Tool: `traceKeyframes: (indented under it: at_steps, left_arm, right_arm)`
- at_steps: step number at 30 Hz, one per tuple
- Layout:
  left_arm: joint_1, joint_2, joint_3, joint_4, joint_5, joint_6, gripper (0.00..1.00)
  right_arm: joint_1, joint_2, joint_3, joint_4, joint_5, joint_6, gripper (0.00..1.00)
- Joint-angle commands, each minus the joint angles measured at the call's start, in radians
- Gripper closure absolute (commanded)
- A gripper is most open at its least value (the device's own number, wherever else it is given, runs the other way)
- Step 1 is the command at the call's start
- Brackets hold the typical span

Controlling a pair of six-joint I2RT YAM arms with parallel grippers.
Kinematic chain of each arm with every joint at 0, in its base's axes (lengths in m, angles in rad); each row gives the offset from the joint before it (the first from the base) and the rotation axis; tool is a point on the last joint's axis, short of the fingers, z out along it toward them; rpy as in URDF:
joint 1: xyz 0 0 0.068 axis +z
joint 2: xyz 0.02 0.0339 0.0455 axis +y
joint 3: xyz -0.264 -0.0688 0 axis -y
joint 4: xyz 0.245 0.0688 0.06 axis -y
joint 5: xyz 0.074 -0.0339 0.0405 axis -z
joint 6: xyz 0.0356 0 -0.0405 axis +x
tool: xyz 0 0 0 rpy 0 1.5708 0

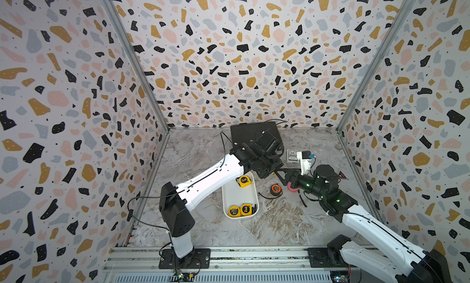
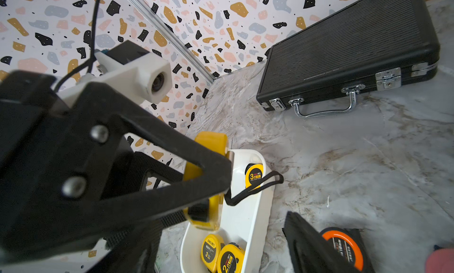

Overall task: Take the tape measure out of the storage box
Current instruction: Place the tape measure at the center of the board.

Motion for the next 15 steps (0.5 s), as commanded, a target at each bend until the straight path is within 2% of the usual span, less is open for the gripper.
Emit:
traceKeyframes:
  at_steps: [1, 6, 15]
  left_arm:
    - [-0.008, -0.041, -0.016, 0.084, 0.029, -0.034, 1.00]
    - [-0.011, -0.066, -0.074, 0.136, 0.066, -0.072, 1.00]
    - [-0.022, -0.082, -0.120, 0.193, 0.093, -0.109, 1.00]
  right_arm:
    - [0.006, 0.004, -0.011, 0.076, 0.017, 0.014, 0.16]
    - [0.006, 0.019, -0.039, 0.148, 0.033, 0.039, 0.21]
    - [0.005, 0.047, -0.036, 0.176, 0.037, 0.051, 0.46]
